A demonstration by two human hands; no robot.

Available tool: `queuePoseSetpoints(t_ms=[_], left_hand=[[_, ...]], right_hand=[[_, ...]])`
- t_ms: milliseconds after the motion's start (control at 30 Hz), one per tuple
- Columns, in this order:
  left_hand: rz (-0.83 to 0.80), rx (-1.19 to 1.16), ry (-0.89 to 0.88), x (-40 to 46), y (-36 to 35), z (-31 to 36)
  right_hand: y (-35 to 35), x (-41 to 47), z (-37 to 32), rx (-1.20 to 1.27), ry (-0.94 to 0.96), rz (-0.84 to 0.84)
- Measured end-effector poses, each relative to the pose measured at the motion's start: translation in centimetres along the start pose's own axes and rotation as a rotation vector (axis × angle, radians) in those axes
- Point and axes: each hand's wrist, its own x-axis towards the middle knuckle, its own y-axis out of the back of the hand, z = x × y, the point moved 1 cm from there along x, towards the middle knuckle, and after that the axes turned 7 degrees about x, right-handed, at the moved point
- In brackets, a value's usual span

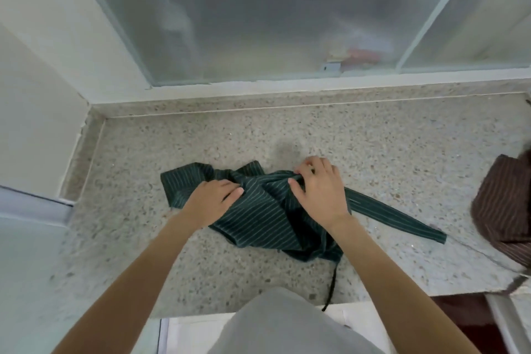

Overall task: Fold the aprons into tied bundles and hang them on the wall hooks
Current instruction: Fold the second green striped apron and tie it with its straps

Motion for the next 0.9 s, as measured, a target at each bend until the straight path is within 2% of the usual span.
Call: queuePoseSetpoints(t_ms=[67, 167, 233, 300, 367, 500, 600, 700, 767, 833, 900], left_hand=[[-0.005, 0.048, -0.068, 0.1, -1.2, -0.7], [-0.01, 0.12, -0.138, 0.4, -2.6, -1.6], [0.007, 0.047, -0.075, 0.4, -3.2, -2.3], [0.056, -0.074, 0.045, 0.1, -3.5, -3.4], [0.052, -0.18, 0.17, -0.1, -3.7, -4.6], [-0.057, -0.341, 0.319, -0.3, -3.8, -6.5], [0.104, -0.353, 0.342, -0.4, -2.8, -6.8], [0.326, -0.416, 0.344, 0.3, -1.2, -6.7], [0.411, -0.388, 0.307, 1.1, -0.4, -6.8], [0.447, -0.314, 0.232, 2.4, 0.2, -6.7], [0.459, -0.27, 0.166, 3.8, 0.8, -6.5]], right_hand=[[-1.4, 3.0, -2.0, 0.154, 0.091, -0.135], [-4.7, 6.2, -3.7, 0.226, 0.095, -0.562], [-7.0, 7.3, -3.9, 0.155, 0.051, -0.812], [-8.4, 7.4, -3.9, 0.124, -0.011, -0.911], [-8.6, 7.4, -3.8, 0.146, -0.038, -0.773], [-6.1, 8.1, -2.2, 0.171, -0.143, -0.226], [-4.0, 8.6, 0.8, 0.046, -0.238, -0.006], [-2.8, 8.5, 3.8, -0.073, -0.361, 0.05], [-2.8, 8.3, 4.5, -0.089, -0.409, -0.006], [-3.0, 8.8, 4.0, 0.006, -0.347, -0.04], [-3.4, 10.0, 2.3, 0.179, -0.166, -0.031]])
